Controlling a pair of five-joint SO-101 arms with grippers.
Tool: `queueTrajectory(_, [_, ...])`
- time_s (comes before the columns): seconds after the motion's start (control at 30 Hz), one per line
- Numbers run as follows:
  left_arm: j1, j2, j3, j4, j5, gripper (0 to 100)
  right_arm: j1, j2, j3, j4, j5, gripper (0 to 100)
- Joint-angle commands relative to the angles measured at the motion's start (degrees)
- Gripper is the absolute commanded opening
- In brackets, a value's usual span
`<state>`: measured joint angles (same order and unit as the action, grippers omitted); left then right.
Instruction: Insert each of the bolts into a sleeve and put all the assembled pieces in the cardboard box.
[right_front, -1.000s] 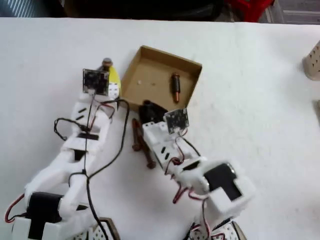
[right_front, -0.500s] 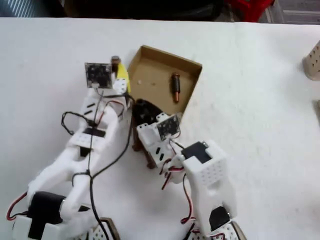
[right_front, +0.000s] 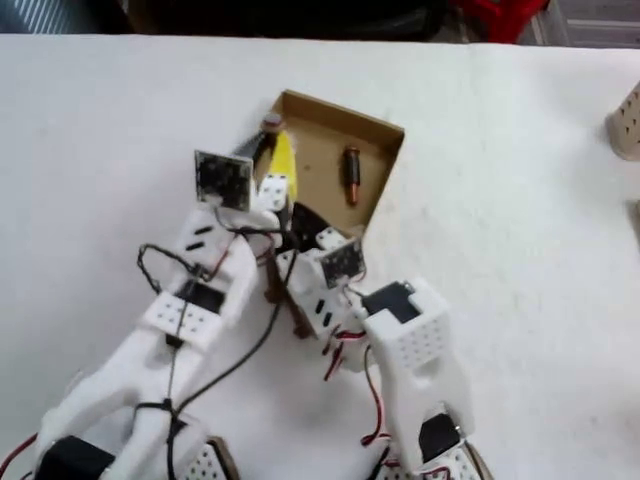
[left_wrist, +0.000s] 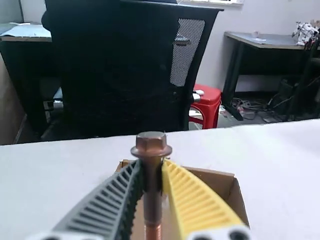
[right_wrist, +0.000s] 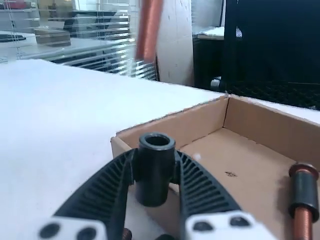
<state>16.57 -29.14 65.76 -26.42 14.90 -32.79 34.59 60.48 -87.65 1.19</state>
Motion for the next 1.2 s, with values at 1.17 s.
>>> queueTrajectory(1.17, [-0.22,5.58,-3.34,2.20,4.22,2,-0.84,-0.92,1.58,-0.40,0.35,1.6])
